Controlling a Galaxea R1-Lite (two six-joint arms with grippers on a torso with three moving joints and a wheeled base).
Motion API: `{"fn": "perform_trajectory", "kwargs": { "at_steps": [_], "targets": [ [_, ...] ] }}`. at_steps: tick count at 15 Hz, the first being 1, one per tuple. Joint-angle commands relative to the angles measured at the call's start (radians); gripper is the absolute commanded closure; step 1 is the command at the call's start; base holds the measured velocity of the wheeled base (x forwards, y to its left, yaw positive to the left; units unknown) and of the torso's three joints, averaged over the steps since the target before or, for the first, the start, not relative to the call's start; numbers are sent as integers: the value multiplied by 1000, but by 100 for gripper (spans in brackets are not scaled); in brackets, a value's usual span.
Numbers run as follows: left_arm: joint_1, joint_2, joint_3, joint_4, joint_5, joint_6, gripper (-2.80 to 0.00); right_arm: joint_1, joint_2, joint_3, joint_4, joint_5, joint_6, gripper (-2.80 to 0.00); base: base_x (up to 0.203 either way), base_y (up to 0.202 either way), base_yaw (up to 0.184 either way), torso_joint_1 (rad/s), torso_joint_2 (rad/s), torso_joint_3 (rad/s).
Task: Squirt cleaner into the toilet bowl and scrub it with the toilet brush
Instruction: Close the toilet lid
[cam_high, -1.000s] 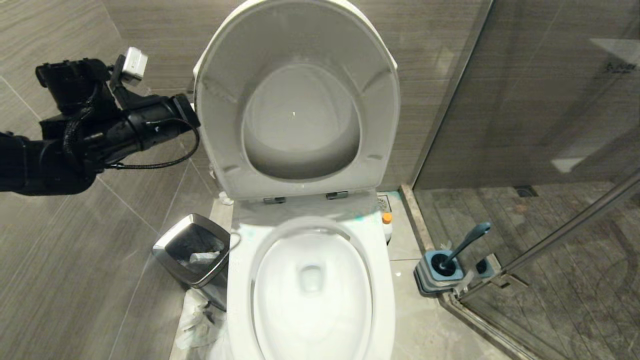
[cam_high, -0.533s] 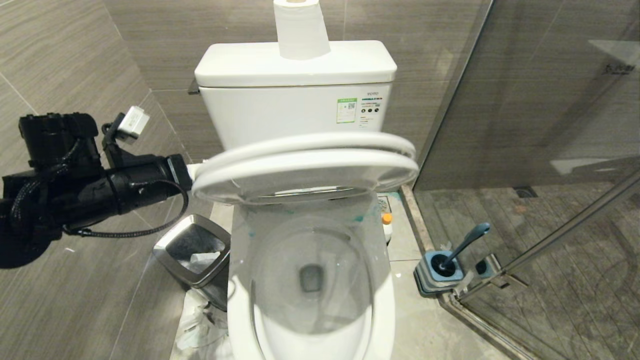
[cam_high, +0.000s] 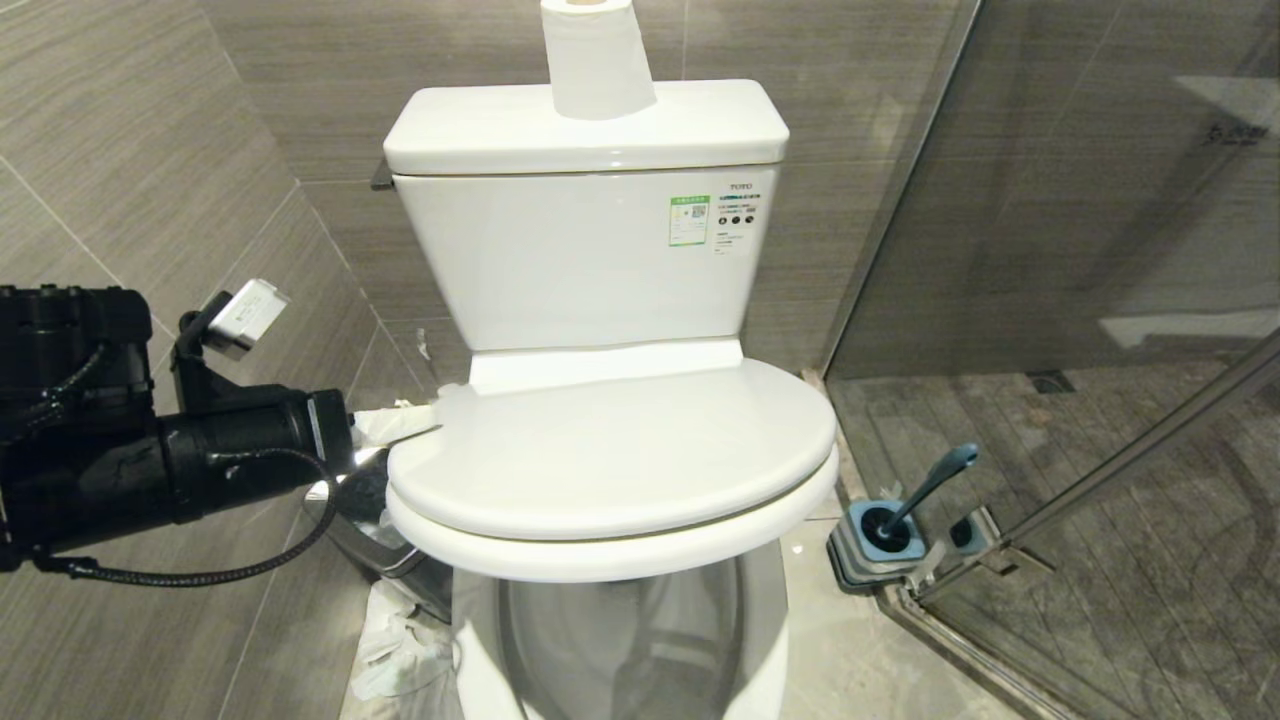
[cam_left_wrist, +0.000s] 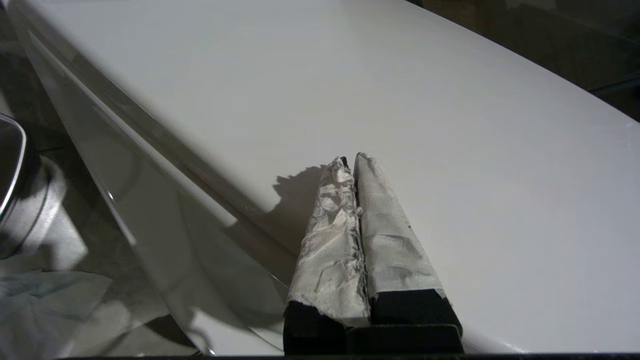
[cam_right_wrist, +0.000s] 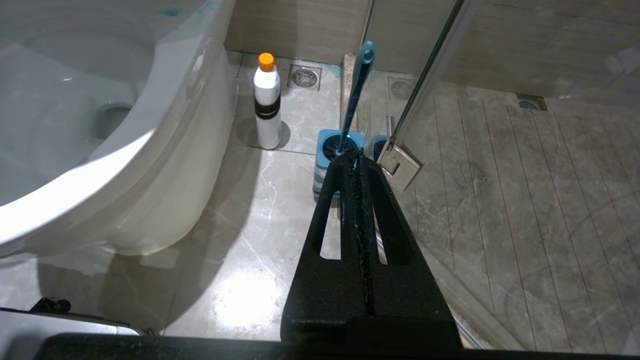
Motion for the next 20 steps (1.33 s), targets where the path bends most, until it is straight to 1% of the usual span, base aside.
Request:
{"fn": "perform_trajectory", "kwargs": {
  "at_steps": [1,2,4,6,8,9,11,12,13,14,16,17,18,20],
  "targets": [
    [13,-20,0,-5,22,29,0,0,2,0,0,1,-1,0,0,0,0,0,0,0],
    [16,-24,0,-2,50,69,0,0,2,0,0,1,-1,0,0,0,0,0,0,0],
    [26,-38,-16,28,83,73,0,0,2,0,0,1,-1,0,0,0,0,0,0,0],
    [28,-50,-75,119,159,81,0,0,2,0,0,1,-1,0,0,0,0,0,0,0],
    [-12,-61,-148,258,247,94,0,0,2,0,0,1,-1,0,0,0,0,0,0,0],
    [-26,-68,-167,306,269,119,0,0,2,0,0,1,-1,0,0,0,0,0,0,0],
    [-33,-76,-172,355,273,213,0,0,2,0,0,1,-1,0,0,0,0,0,0,0],
    [-34,-90,-173,383,287,262,0,0,2,0,0,1,-1,0,0,0,0,0,0,0],
    [-33,-97,-173,390,329,301,0,0,2,0,0,1,-1,0,0,0,0,0,0,0],
    [-33,-99,-174,388,390,322,0,0,2,0,0,1,-1,0,0,0,0,0,0,0],
    [-50,-93,-174,393,534,340,0,0,2,0,0,1,-1,0,0,0,0,0,0,0],
    [-63,-89,-171,398,581,344,0,0,2,0,0,1,-1,0,0,0,0,0,0,0],
    [-66,-81,-170,418,594,341,0,0,2,0,0,1,-1,0,0,0,0,0,0,0],
    [-75,-79,-172,457,593,323,0,0,2,0,0,1,-1,0,0,0,0,0,0,0]
  ]
}}
